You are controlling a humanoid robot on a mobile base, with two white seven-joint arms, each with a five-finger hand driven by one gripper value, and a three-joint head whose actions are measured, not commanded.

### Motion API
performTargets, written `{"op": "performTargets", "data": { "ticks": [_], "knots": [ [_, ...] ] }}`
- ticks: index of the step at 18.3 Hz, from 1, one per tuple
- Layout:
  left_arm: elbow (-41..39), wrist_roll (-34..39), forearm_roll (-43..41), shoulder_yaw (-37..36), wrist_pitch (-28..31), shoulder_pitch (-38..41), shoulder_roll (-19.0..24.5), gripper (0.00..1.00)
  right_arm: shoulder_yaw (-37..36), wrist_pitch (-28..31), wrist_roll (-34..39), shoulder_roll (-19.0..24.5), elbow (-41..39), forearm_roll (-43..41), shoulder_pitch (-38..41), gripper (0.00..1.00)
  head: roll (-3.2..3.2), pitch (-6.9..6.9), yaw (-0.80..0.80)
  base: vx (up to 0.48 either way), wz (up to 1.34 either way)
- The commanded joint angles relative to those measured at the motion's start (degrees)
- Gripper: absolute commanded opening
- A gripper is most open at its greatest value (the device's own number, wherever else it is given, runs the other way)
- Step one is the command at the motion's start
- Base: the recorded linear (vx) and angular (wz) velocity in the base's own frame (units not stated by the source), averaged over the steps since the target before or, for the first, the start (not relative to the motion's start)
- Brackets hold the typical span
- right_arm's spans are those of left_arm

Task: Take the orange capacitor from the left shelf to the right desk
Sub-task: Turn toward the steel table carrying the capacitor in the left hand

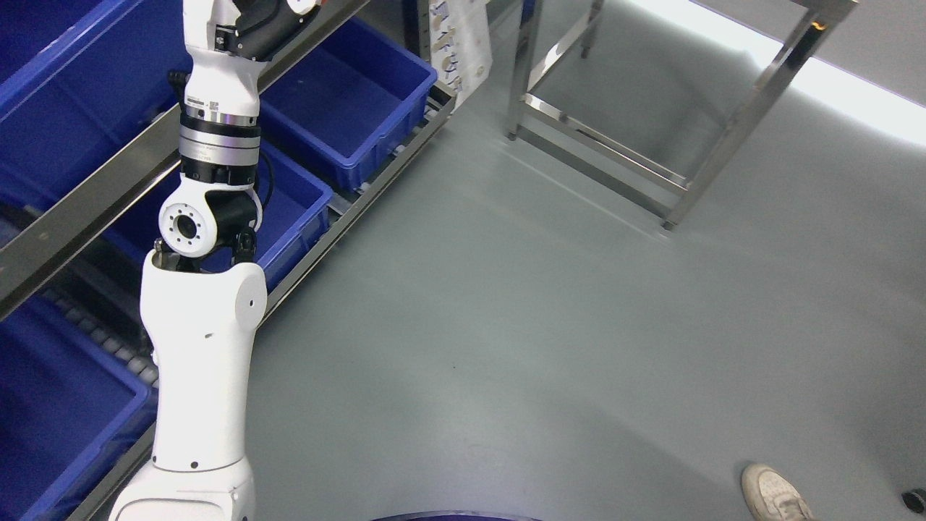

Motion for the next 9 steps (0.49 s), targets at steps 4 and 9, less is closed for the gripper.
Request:
{"op": "performTargets", "data": {
  "ticks": [4, 9],
  "knots": [
    [1.0, 0.8, 1.1, -6.2, 0.5, -1.3, 1.0, 0.01, -0.6, 0.0, -0.1, -1.0, -1.9, 0.0, 0.1, 1.00, 0.00, 0.00, 0.00, 0.156, -0.56],
    [0.9, 0.7, 1.5, -6.9, 0.9, -1.5, 1.0, 0.01, -0.6, 0.0, -0.1, -1.0, -1.9, 0.0, 0.1, 1.00, 0.00, 0.00, 0.00, 0.228, -0.48]
  ]
}}
